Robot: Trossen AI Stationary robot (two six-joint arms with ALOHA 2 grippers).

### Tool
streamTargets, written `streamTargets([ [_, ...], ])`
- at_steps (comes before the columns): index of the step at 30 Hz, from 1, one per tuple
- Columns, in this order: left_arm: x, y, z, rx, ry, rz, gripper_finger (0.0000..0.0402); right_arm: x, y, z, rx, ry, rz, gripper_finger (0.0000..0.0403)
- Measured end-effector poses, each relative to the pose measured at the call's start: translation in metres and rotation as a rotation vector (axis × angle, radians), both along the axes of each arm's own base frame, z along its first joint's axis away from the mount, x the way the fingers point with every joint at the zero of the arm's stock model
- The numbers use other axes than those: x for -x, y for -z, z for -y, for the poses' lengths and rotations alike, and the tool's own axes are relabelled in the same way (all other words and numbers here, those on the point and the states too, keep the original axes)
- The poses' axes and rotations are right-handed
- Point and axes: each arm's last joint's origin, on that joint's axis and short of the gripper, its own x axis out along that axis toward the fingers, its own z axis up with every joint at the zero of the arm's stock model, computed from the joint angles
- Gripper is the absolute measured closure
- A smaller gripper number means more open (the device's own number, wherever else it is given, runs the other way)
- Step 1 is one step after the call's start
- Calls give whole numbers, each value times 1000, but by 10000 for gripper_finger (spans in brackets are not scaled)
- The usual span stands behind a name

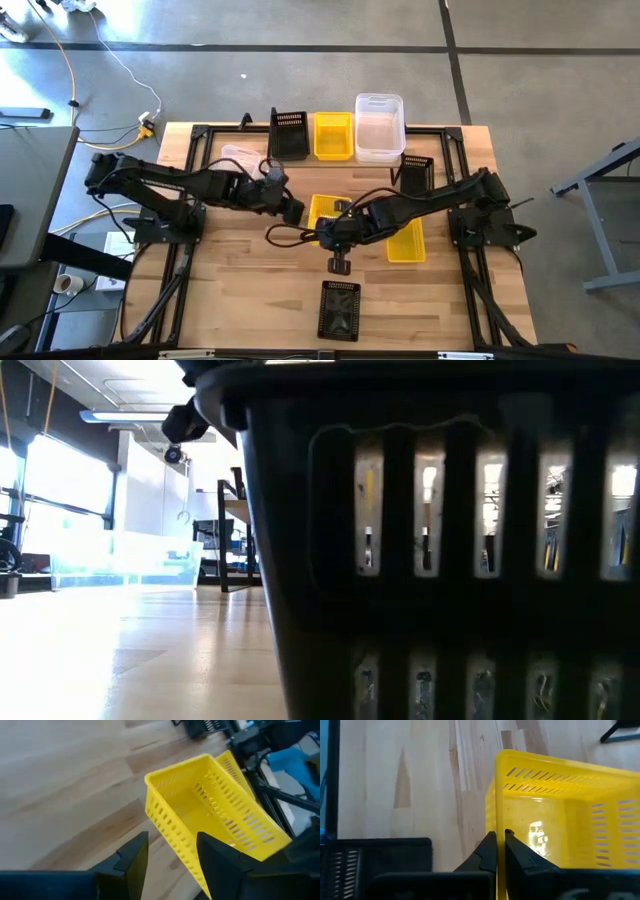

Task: Stack baskets on shelf by color
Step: Stack the bottom yellow basket on top of the yellow basket on the shelf

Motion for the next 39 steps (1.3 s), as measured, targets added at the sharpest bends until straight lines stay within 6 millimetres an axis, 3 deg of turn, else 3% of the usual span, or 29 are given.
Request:
streamTargets([
  [7, 23, -28, -11, -121, 66, 63, 247, 3, -5, -8, -60, -35, -1, 403],
  [17, 60, -61, -17, -263, 136, 158, 247, 1, -47, 3, -12, -57, 125, 403],
  [25, 77, -74, -18, -397, 127, 168, 247, 5, -80, 25, 247, -56, 179, 403],
  [39, 79, -75, -19, -487, 137, 127, 247, 27, -147, 79, 651, -75, 182, 403],
])
